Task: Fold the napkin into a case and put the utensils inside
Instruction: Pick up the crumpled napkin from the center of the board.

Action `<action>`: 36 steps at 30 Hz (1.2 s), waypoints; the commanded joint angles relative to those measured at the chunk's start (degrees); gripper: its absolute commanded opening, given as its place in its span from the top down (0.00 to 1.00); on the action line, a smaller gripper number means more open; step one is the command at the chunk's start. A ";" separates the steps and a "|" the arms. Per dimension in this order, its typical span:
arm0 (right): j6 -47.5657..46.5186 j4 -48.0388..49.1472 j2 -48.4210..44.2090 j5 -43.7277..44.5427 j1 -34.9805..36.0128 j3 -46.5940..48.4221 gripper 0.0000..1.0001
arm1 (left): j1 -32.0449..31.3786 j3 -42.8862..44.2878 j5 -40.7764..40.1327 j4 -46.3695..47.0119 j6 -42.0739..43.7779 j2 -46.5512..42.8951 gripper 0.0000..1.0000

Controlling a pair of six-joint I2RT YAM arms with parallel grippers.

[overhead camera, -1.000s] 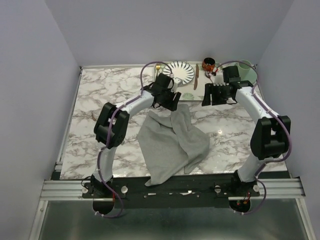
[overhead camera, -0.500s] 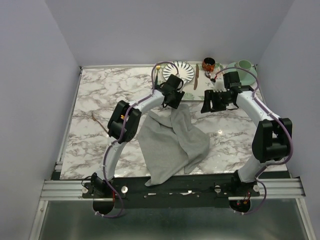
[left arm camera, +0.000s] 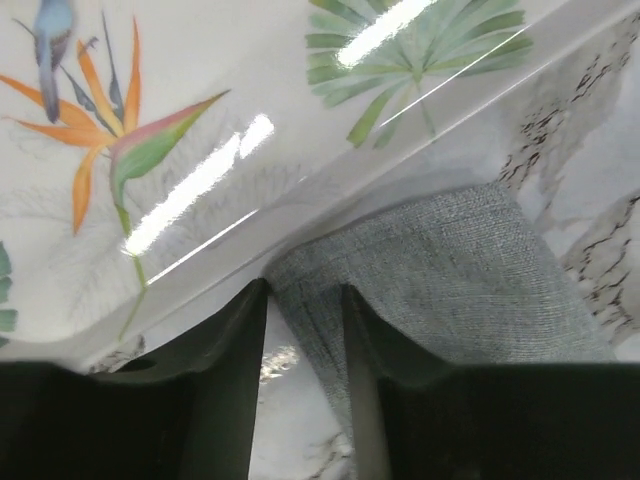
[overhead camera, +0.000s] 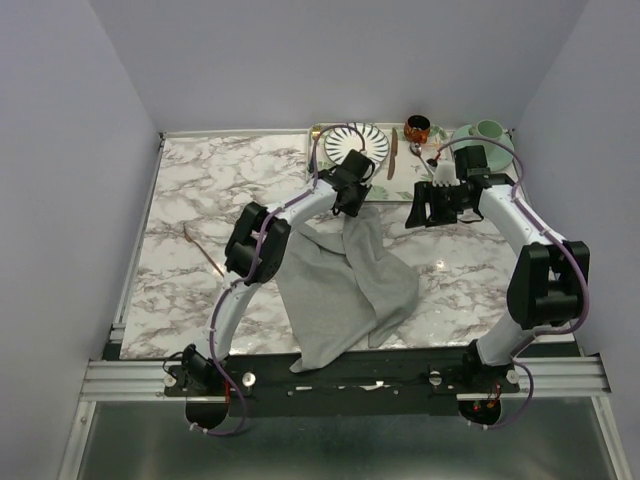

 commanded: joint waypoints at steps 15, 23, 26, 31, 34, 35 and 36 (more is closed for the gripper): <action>-4.91 -2.66 -8.89 -10.65 -13.24 -2.86 0.27 | -11.20 14.07 23.80 -16.34 21.90 -15.37 1.00; -7.20 -4.77 -10.73 -13.11 -14.75 -0.22 0.27 | -15.88 19.00 36.81 -14.94 21.30 -31.46 1.00; -7.81 -6.17 -11.44 -14.34 -14.84 0.75 0.27 | -11.67 16.56 41.91 -12.74 19.54 -39.71 1.00; -10.54 -8.02 -11.09 -17.24 -14.84 0.92 0.22 | 3.33 -4.33 42.20 -18.69 24.44 -57.36 1.00; -11.77 -9.34 -9.34 -19.87 -14.75 1.10 0.18 | 10.21 -24.83 36.85 -20.47 31.63 -65.89 1.00; -12.21 -9.78 -8.11 -21.27 -14.66 1.19 0.18 | 14.76 -29.64 34.13 -20.30 33.23 -67.32 1.00; -13.17 -10.74 -7.49 -21.72 -14.40 1.19 0.16 | 16.45 -34.12 32.54 -19.95 34.38 -68.29 1.00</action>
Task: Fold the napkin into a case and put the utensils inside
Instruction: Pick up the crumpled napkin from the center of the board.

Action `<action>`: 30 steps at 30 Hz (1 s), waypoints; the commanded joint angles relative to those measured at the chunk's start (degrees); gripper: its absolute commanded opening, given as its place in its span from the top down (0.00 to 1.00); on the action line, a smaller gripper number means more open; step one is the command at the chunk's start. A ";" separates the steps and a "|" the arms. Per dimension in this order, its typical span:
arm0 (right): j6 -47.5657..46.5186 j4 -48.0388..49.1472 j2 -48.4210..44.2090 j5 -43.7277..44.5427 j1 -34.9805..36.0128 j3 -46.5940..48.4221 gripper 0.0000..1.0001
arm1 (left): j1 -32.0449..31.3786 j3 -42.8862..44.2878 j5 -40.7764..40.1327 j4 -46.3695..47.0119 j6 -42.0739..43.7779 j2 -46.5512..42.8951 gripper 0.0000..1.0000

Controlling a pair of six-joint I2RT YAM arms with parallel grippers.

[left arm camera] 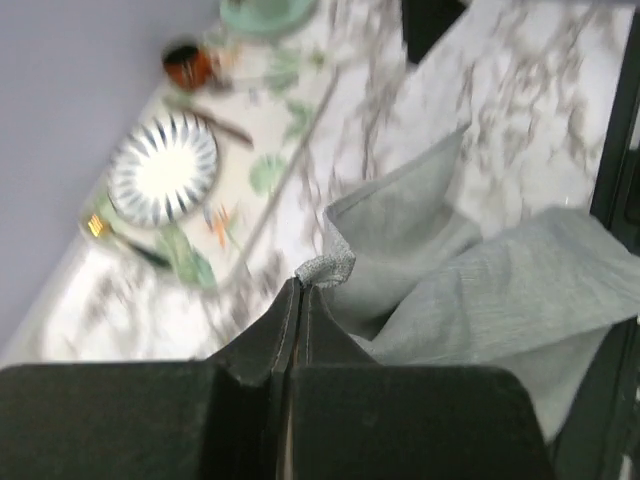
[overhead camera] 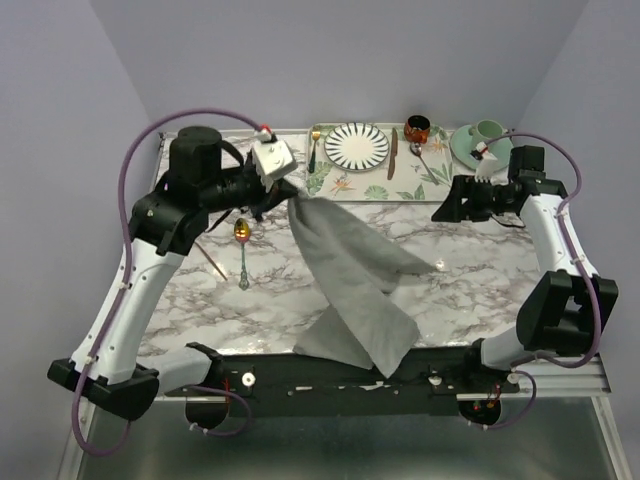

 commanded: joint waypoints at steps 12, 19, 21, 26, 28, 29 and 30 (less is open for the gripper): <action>-27.20 -9.52 5.69 4.13 11.03 -7.40 0.20 | 18.82 -35.35 -9.11 0.58 4.36 7.63 1.00; -41.83 -5.67 1.92 9.85 13.05 -17.85 0.33 | 21.37 -33.68 -7.80 0.93 2.69 12.91 1.00; -44.28 -4.35 0.25 9.77 14.80 -20.74 0.33 | 21.72 -33.15 -7.09 0.84 2.34 13.53 1.00; -46.84 1.44 -1.69 13.71 18.41 -27.17 0.33 | 21.99 -32.53 -6.83 1.01 1.46 14.94 1.00; -46.58 4.96 -1.95 14.51 19.82 -29.02 0.33 | 21.99 -32.36 -6.48 1.28 1.02 15.55 1.00; -46.41 5.75 -1.87 14.77 20.26 -29.29 0.33 | 22.08 -32.27 -6.39 1.45 0.75 15.81 1.00; -46.15 7.24 -1.95 14.78 21.31 -29.55 0.33 | 22.08 -32.18 -6.30 1.45 0.14 16.08 1.00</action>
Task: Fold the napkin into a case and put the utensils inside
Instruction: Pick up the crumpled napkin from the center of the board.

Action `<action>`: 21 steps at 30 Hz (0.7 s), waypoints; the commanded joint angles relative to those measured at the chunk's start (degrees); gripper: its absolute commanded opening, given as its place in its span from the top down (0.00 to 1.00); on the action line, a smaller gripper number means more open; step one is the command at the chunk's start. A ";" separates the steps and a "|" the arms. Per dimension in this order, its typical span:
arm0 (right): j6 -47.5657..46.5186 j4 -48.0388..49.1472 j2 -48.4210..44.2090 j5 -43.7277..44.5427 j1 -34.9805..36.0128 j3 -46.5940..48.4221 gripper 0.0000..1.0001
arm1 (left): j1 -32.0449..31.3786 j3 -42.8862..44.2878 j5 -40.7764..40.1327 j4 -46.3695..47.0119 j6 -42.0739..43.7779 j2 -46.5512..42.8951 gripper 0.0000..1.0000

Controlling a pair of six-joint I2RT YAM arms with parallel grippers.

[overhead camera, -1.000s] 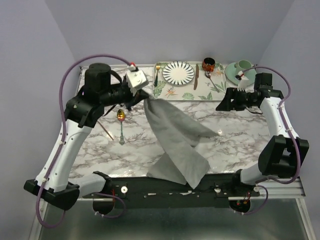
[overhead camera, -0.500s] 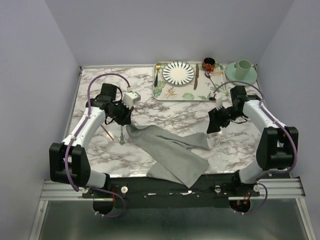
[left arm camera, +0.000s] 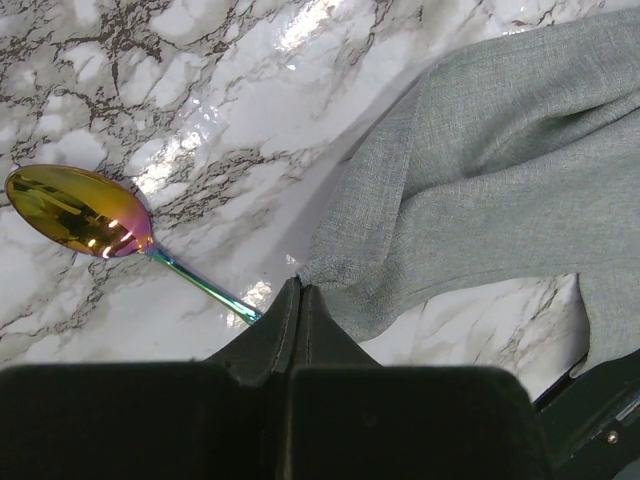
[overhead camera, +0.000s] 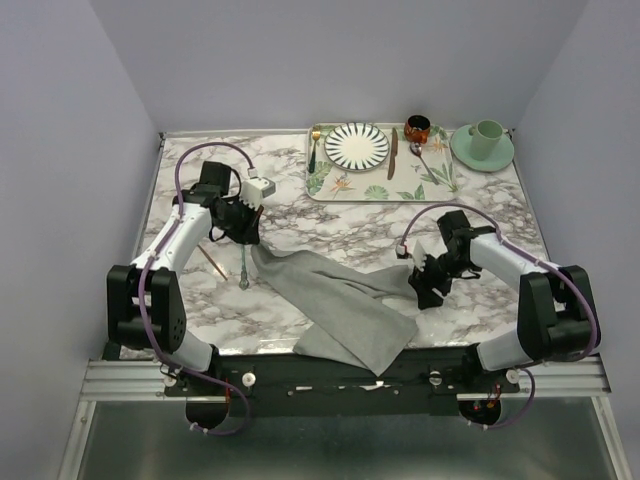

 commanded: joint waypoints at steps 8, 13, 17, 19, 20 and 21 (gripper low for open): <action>0.87 14.72 0.04 6.35 8.08 -4.01 0.47 | 0.83 1.83 1.72 2.42 -4.03 1.46 1.00; 4.80 15.69 -3.20 8.54 8.34 -3.40 0.99 | 1.63 2.18 1.72 3.30 -5.87 0.58 1.00; 12.89 15.16 -14.08 10.31 7.20 -0.77 0.99 | 1.63 5.68 0.84 3.65 -7.37 -1.17 1.00; 18.67 15.25 -19.72 11.44 5.27 3.60 0.99 | 1.63 10.76 0.75 3.91 -8.24 -2.05 1.00; 20.45 15.16 -20.61 13.36 4.40 5.64 0.99 | 1.63 12.88 0.75 3.92 -9.38 -2.23 1.00; 21.86 15.07 -21.22 14.17 2.21 8.44 0.99 | 1.63 15.16 0.93 3.83 -11.13 -2.32 1.00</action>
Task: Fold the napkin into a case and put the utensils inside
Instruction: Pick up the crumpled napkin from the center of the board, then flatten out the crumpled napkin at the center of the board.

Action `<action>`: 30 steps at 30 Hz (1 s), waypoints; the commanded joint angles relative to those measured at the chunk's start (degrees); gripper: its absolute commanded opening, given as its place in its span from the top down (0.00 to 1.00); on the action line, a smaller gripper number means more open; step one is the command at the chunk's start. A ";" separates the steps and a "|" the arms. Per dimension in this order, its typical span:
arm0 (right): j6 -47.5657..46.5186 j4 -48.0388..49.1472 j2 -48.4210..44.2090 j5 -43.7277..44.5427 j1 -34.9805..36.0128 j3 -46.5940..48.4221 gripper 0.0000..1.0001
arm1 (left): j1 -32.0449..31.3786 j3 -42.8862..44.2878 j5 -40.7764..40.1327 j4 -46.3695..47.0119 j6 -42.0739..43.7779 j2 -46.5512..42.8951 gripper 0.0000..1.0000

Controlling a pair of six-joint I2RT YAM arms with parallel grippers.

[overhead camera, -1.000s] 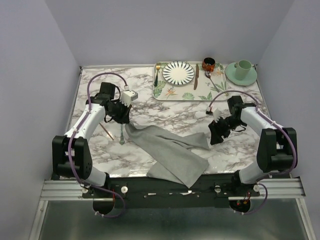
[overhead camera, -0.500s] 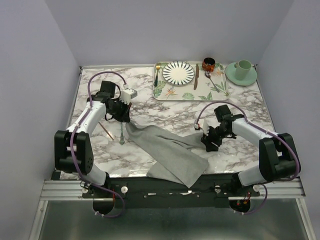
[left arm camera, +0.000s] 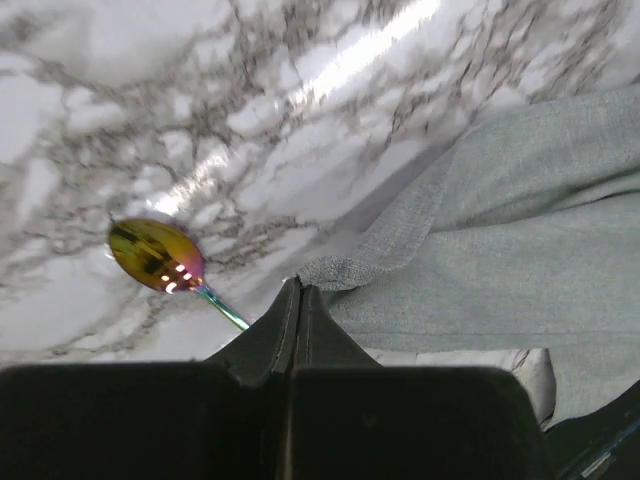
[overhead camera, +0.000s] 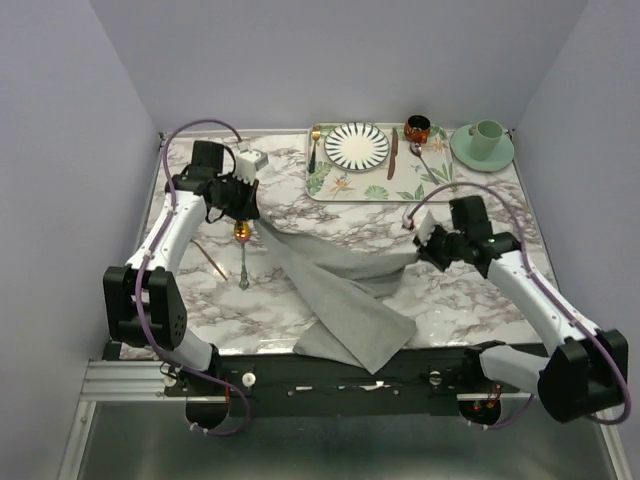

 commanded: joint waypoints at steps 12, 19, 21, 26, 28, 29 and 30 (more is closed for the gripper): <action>16.94 -6.07 -7.72 9.52 -9.81 47.31 0.99 | -1.31 27.51 1.87 10.55 -13.11 -14.44 1.00; 10.97 -8.28 -18.86 11.71 -9.64 48.30 0.99 | -1.40 15.12 4.16 15.75 -7.59 -35.34 1.00; 9.65 -10.29 -20.90 12.33 -9.73 49.00 0.99 | -1.40 14.14 4.60 14.08 -5.66 -38.62 1.00; 5.25 -16.09 -27.76 6.01 -9.73 54.34 0.99 | -1.40 15.10 11.71 10.30 -5.91 -46.36 1.00; 4.99 -20.92 -27.42 6.27 -9.73 58.21 0.99 | -1.40 16.41 12.16 9.77 -8.18 -47.77 1.00; 4.73 -22.76 -26.37 6.44 -9.73 60.14 0.99 | -1.40 17.03 12.51 8.12 -8.80 -47.78 1.00; 4.55 -25.91 -25.84 6.97 -9.73 63.64 0.99 | -1.40 17.91 12.60 7.23 -9.07 -47.69 1.00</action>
